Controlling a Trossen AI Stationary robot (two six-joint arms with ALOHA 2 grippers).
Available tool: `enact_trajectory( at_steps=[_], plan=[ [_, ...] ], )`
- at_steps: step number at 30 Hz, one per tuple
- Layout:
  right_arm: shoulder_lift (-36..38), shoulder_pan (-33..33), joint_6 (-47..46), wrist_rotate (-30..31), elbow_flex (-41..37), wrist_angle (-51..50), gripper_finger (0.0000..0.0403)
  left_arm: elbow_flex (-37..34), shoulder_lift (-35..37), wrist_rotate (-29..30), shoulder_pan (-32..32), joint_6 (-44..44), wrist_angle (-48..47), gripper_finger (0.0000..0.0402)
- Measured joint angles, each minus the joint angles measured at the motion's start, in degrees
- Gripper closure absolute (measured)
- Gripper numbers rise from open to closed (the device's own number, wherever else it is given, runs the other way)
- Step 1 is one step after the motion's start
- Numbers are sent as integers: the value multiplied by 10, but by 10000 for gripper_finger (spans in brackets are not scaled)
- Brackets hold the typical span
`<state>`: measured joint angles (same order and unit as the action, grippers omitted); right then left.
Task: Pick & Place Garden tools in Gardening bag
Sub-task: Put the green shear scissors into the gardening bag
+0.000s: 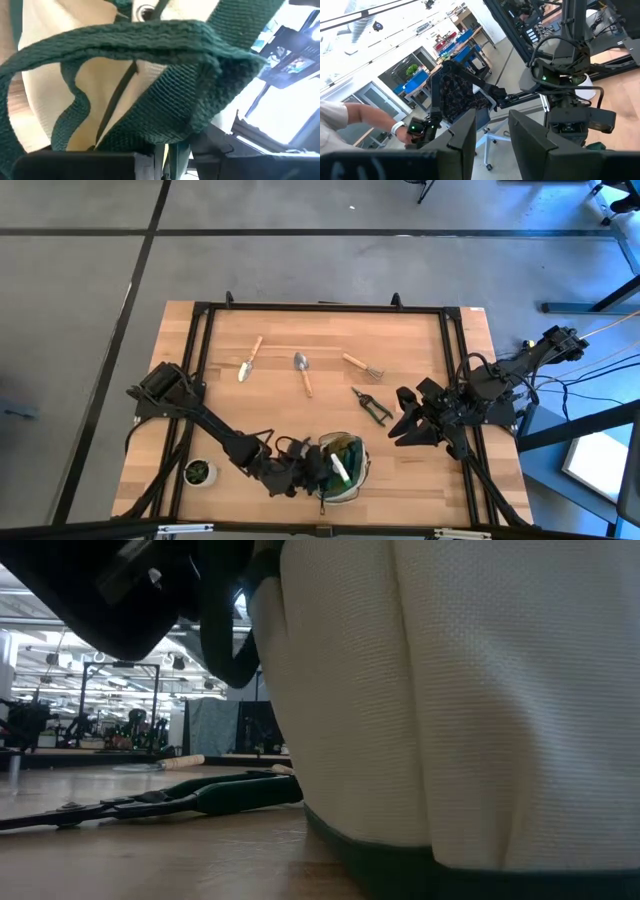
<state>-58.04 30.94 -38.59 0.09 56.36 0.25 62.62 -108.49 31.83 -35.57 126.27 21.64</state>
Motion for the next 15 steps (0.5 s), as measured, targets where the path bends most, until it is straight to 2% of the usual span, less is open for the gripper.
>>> enact_trajectory(
  at_steps=[5, 12, 15],
  plan=[
    [0, 0, 0, -1, 0, 0, 286, 15, 0, 1, 0, -6, -21, 302],
    [0, 0, -2, -3, 0, 0, 286, 31, 0, 4, 2, -10, -52, 242],
    [0, 0, -1, -3, 0, 0, 286, 36, 0, 27, 2, -15, -53, 220]
  ],
)
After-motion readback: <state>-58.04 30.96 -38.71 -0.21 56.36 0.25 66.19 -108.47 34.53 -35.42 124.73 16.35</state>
